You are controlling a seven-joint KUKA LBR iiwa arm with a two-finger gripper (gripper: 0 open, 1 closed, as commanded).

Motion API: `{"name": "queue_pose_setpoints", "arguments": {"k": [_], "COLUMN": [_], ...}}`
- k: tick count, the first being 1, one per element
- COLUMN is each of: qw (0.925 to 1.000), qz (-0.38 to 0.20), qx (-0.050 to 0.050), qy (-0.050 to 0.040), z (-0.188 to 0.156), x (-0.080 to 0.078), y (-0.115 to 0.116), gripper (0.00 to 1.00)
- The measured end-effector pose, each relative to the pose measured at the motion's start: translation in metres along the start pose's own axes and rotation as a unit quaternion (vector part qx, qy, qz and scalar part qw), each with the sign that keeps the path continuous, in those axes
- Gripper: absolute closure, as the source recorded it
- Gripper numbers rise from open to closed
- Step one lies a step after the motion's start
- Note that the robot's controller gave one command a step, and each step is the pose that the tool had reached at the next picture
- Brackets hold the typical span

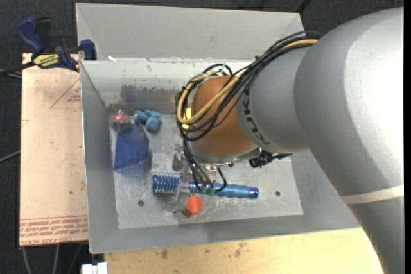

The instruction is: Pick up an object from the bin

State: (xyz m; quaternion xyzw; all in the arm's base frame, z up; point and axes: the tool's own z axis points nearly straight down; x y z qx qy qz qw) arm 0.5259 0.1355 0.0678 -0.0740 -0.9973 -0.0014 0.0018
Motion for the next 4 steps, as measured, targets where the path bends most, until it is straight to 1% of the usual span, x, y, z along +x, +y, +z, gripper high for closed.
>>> {"name": "queue_pose_setpoints", "arguments": {"k": [2, 3, 4], "qw": [1.0000, 1.0000, 1.0000], "qz": [0.001, 0.001, 0.001], "qx": [-0.002, -0.002, -0.001], "qy": [0.0000, -0.0001, -0.0054], "z": [0.000, 0.000, -0.073], "x": [-0.001, -0.001, -0.002], "y": [0.000, 0.000, 0.002], "gripper": [0.00, 1.00, 1.00]}}
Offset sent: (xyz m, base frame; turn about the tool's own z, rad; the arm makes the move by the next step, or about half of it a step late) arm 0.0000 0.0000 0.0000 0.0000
